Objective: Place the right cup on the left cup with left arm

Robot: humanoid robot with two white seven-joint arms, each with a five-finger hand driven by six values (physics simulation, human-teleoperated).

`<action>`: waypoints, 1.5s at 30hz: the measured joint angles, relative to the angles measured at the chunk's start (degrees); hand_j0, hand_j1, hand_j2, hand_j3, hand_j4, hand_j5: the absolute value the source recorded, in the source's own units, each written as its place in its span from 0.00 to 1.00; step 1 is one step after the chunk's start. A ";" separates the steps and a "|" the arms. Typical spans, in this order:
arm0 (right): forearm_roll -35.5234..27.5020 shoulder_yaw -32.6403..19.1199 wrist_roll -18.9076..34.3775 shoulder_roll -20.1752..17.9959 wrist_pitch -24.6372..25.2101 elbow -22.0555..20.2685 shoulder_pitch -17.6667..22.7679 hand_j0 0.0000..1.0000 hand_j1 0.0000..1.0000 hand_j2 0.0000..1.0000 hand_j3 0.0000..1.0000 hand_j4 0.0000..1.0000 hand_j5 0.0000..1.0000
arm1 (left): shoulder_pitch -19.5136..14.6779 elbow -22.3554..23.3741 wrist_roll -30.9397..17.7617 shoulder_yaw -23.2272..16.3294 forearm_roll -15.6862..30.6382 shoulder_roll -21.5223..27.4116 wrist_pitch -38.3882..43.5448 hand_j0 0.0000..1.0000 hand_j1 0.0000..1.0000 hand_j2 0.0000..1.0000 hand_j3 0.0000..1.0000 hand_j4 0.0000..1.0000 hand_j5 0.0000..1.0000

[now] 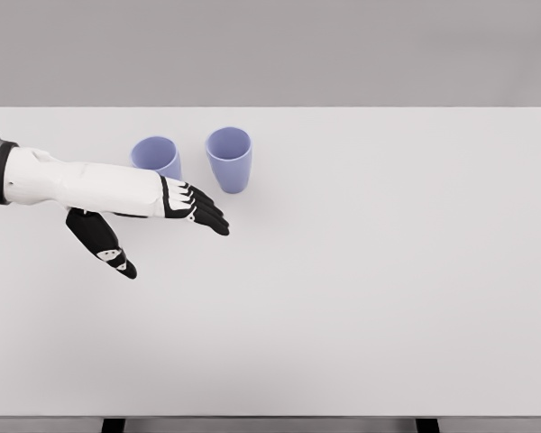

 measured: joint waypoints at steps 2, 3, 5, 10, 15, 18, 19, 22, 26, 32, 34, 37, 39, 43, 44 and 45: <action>-0.09 -0.11 -0.01 0.00 0.04 0.09 0.53 1.00 1.00 1.00 1.00 1.00 1.00 | -2.09 0.21 -0.03 -0.02 -0.25 -0.20 -0.17 1.00 1.00 1.00 1.00 1.00 1.00; -0.11 -0.12 -0.02 0.00 0.05 0.08 0.53 1.00 1.00 1.00 1.00 1.00 1.00 | -3.66 0.89 -0.02 0.32 0.25 -0.92 -0.03 1.00 1.00 1.00 1.00 1.00 1.00; -0.15 -0.09 -0.02 0.00 0.06 0.11 0.62 1.00 1.00 1.00 1.00 1.00 1.00 | -4.13 2.05 0.00 1.43 0.91 -2.95 0.01 1.00 1.00 1.00 1.00 1.00 1.00; -0.19 -0.03 -0.02 0.00 0.06 0.14 0.61 1.00 1.00 1.00 1.00 1.00 1.00 | -3.42 2.98 0.00 5.26 0.56 -5.25 0.00 1.00 1.00 1.00 1.00 1.00 1.00; -0.20 0.01 -0.02 0.00 0.06 0.15 0.62 1.00 1.00 1.00 1.00 1.00 1.00 | -2.99 10.09 0.00 7.63 -0.80 -13.37 -0.01 1.00 1.00 1.00 1.00 1.00 1.00; -0.20 0.04 -0.02 0.00 0.06 0.15 0.62 1.00 1.00 1.00 1.00 1.00 1.00 | -2.02 19.01 -0.01 7.73 -3.18 -20.03 -0.02 1.00 1.00 1.00 1.00 1.00 1.00; -0.20 0.03 -0.02 0.00 0.06 0.15 0.62 1.00 1.00 1.00 1.00 1.00 1.00 | -2.19 21.74 0.00 7.74 -3.59 -21.93 -0.01 1.00 1.00 1.00 1.00 1.00 1.00; -0.20 0.04 -0.02 0.00 0.07 0.15 0.62 1.00 1.00 1.00 1.00 1.00 1.00 | -1.67 28.54 0.00 7.45 -4.31 -25.86 0.00 1.00 1.00 1.00 1.00 1.00 1.00; -0.20 0.05 -0.02 0.00 0.07 0.15 0.62 1.00 1.00 1.00 1.00 1.00 1.00 | 0.00 32.66 -0.01 6.10 -4.69 -27.78 -0.02 1.00 1.00 1.00 1.00 1.00 1.00; -0.20 0.05 -0.02 0.00 0.06 0.15 0.62 1.00 1.00 1.00 1.00 1.00 1.00 | 0.35 37.45 0.00 5.59 -6.21 -28.66 -0.01 1.00 1.00 1.00 1.00 1.00 1.00; -0.20 0.05 -0.02 0.00 0.06 0.15 0.62 1.00 1.00 1.00 1.00 1.00 1.00 | 0.35 39.29 0.00 5.77 -6.70 -29.36 -0.01 1.00 1.00 1.00 1.00 1.00 1.00; -0.20 0.06 -0.03 0.00 0.06 0.15 0.62 1.00 1.00 1.00 1.00 1.00 1.00 | 0.44 41.71 0.00 5.87 -7.06 -30.31 0.00 1.00 1.00 1.00 1.00 1.00 1.00; -0.20 0.05 -0.02 0.00 0.06 0.15 0.62 1.00 1.00 1.00 1.00 1.00 1.00 | 0.44 42.42 0.00 5.83 -7.15 -30.63 0.00 1.00 1.00 1.00 1.00 1.00 1.00; -0.20 0.05 -0.02 0.00 0.06 0.15 0.62 1.00 1.00 1.00 1.00 1.00 1.00 | 0.44 43.01 0.00 5.80 -7.23 -30.89 0.00 1.00 1.00 1.00 1.00 1.00 1.00; -0.20 0.06 -0.02 0.00 0.06 0.15 0.62 1.00 1.00 1.00 1.00 1.00 1.00 | 0.44 43.15 0.00 5.85 -7.41 -30.98 0.00 1.00 1.00 1.00 1.00 1.00 1.00; -0.20 0.06 -0.02 0.00 0.06 0.15 0.62 1.00 1.00 1.00 1.00 1.00 1.00 | 0.44 43.25 0.00 6.01 -8.10 -31.07 0.00 1.00 1.00 1.00 1.00 1.00 1.00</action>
